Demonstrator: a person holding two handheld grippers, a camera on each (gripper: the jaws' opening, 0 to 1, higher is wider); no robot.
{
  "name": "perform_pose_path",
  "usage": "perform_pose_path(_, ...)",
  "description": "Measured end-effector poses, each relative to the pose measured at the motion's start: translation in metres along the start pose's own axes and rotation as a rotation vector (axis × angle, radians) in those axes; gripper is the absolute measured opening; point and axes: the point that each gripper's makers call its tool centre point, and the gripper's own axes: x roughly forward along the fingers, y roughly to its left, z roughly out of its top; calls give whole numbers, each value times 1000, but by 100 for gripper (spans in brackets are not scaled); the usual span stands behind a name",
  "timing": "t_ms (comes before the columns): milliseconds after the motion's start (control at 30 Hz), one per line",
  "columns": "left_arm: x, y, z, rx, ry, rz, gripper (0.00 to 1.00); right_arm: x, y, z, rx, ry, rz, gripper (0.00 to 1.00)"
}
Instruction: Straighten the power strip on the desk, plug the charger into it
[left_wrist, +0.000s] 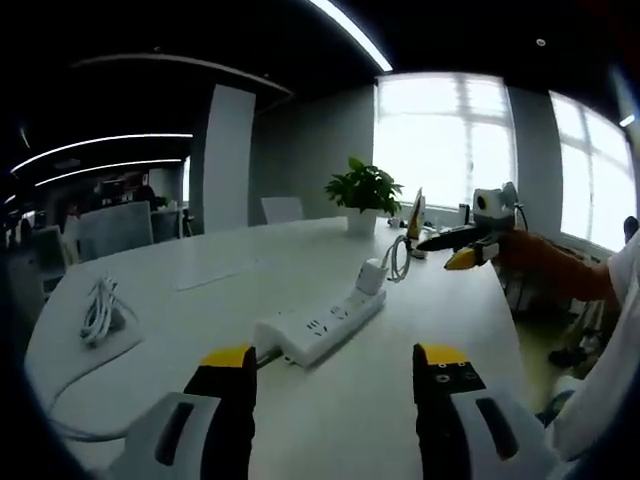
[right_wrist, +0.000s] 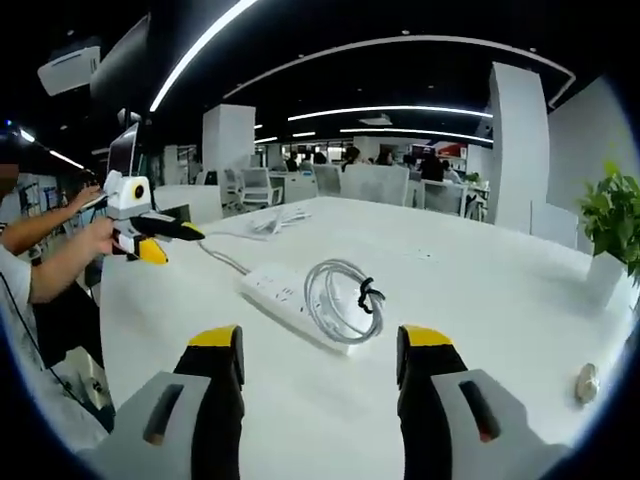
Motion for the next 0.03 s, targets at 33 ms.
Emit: perform_pose_path(33, 0, 0, -1, 0, 3, -1, 65, -1, 0, 1, 5, -4, -3, 60)
